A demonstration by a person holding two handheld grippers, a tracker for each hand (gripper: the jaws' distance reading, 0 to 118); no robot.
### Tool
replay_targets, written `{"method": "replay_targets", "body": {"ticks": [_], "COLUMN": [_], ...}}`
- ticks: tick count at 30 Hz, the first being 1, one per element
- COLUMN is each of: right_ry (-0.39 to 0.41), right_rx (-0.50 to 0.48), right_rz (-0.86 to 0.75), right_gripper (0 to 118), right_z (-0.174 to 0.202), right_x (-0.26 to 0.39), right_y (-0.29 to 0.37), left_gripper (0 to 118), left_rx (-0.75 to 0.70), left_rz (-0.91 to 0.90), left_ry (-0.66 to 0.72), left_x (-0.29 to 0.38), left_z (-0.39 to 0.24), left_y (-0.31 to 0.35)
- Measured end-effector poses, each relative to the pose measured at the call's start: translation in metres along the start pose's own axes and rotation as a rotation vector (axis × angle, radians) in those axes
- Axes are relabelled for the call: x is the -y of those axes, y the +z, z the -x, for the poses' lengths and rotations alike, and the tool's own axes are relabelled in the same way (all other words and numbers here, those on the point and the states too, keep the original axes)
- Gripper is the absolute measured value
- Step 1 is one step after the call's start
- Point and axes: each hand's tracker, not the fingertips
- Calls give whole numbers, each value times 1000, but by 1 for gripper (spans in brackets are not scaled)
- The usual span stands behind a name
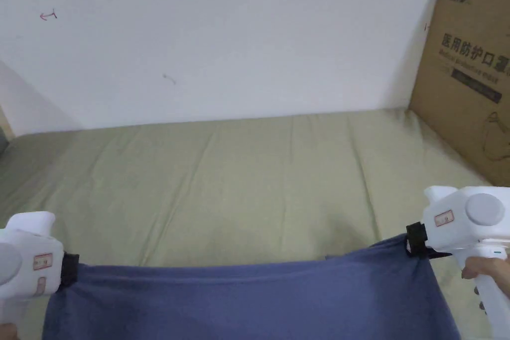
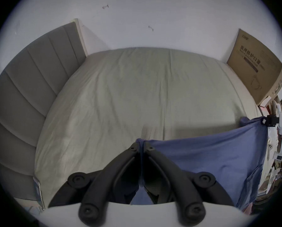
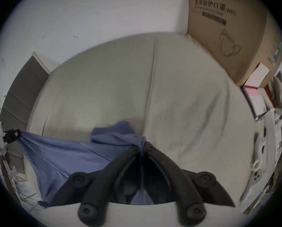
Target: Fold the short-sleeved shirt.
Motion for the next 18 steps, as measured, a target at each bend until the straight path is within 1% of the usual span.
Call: {"method": "replay_targets", "body": {"ticks": [4,6,8,10,12,14,17,18], "right_ry": [-18,-27,-16,-11,-28,-42,-28,0], "right_rx": [-37,-31,-11,-19,-29,-21,-2,11], "right_rz": [-71,-119,-177,-228,-274,-323,-395,-432], "right_gripper": [2,2,2,2,2,2,2,2], "right_z": [3,15,22,26,34,47,64,72], "right_x": [-19,-25,-39,-57,-77,-95,-134,-146], "right_y": [48,84,109,132,160,190,227,240], "left_gripper": [3,3,3,3,3,3,3,3], "left_rx": [-48,-44,-53,-103,-152,-152,-182,-194], "left_rz": [-98,-162,-236,-298,-329,-361,-400,-408], "left_ry": [-17,17,26,-14,-17,3,7,7], "left_x": [-24,-40,-58,-76,-96,-115,-148,-161], "left_z": [-2,-1,6,5,6,9,8,8], "left_y": [47,77,101,125,146,165,192,200]}}
